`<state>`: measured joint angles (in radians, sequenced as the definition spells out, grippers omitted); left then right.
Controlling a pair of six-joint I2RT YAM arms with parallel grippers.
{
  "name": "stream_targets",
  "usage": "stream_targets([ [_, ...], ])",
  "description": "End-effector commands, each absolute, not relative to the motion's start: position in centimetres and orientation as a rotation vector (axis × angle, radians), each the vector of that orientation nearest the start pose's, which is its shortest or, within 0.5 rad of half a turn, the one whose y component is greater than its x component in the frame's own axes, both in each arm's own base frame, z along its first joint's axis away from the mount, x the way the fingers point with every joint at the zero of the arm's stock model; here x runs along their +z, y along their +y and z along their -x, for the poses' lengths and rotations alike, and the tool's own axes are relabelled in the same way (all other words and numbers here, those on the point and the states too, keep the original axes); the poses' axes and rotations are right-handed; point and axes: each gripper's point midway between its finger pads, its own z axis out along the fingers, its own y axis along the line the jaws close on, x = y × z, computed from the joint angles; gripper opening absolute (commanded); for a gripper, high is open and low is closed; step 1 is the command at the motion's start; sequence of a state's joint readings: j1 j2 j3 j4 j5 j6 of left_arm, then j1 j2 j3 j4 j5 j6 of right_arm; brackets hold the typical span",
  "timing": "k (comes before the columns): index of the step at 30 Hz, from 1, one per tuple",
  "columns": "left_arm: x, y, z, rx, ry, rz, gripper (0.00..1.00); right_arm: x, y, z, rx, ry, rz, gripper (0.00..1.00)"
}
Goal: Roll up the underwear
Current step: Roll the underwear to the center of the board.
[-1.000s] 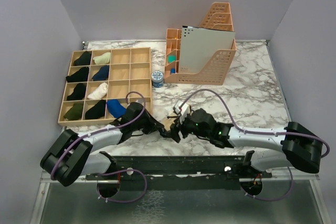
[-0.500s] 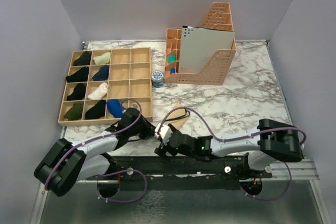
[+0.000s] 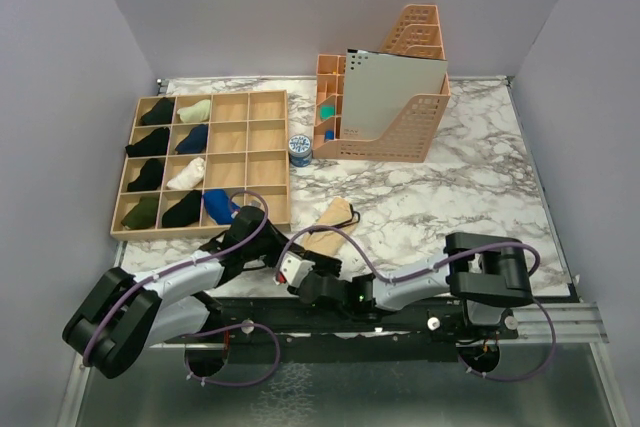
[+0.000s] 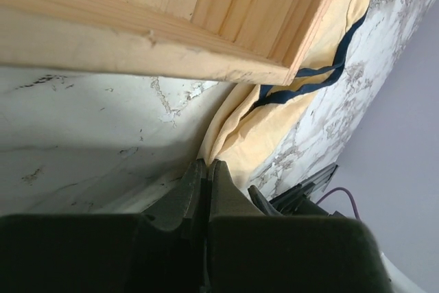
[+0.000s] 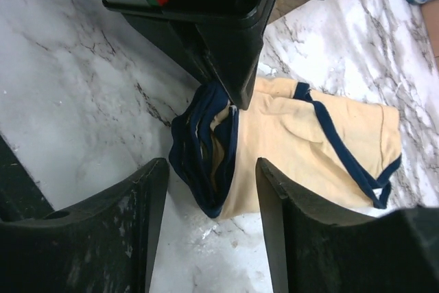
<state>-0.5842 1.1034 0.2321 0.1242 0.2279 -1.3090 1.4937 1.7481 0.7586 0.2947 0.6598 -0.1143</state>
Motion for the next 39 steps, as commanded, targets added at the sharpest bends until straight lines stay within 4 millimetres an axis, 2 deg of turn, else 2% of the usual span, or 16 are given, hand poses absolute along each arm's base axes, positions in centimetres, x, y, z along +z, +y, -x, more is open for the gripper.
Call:
stream_targets([
  [1,3.4,-21.2,-18.9,-1.069,2.480,0.876,0.00,3.4,37.0,-14.7,-0.075,1.626,1.262,0.55],
  [5,3.6,-21.2,-19.1,-1.062,2.479,0.875,0.00,2.5,36.7,-14.8,-0.117,1.608,1.282,0.51],
  [9,3.6,-21.3,-19.0,-1.068,2.481,0.880,0.00,2.6,36.5,-15.5,-0.156,1.574,1.252,0.43],
  [11,3.6,-21.2,-19.0,-1.066,2.481,0.884,0.00,2.5,36.5,-15.6,-0.163,1.566,1.249,0.35],
  [13,3.3,-20.9,-18.9,-1.054,2.475,0.896,0.00,2.5,36.7,-15.6,-0.166,1.578,1.229,0.20],
  [18,3.0,-20.3,-18.7,-1.025,2.465,0.905,0.00,2.5,36.8,-15.3,-0.096,1.609,1.187,0.02],
  [19,3.0,-20.2,-18.7,-1.020,2.460,0.904,0.05,2.4,37.0,-15.0,-0.062,1.622,1.181,0.01],
  [20,3.1,-20.2,-18.8,-1.021,2.452,0.895,0.15,2.5,37.1,-14.7,-0.023,1.635,1.178,0.01],
  [23,3.4,-19.8,-19.0,-1.000,2.432,0.879,0.35,2.5,37.7,-13.8,0.155,1.700,1.168,0.00],
  [25,3.5,-19.5,-19.0,-0.989,2.420,0.869,0.53,2.5,37.8,-13.6,0.274,1.755,1.143,0.00],
  [29,4.0,-19.0,-18.9,-0.967,2.410,0.829,0.77,2.4,38.1,-12.9,0.571,1.866,1.102,0.01],
  [34,4.9,-18.4,-18.9,-0.947,2.382,0.767,0.97,2.9,37.9,-12.6,0.905,1.958,0.988,0.01],
  [39,6.0,-19.1,-18.5,-1.044,2.331,0.626,0.99,3.0,37.4,-12.4,1.204,2.066,0.854,0.01],
])
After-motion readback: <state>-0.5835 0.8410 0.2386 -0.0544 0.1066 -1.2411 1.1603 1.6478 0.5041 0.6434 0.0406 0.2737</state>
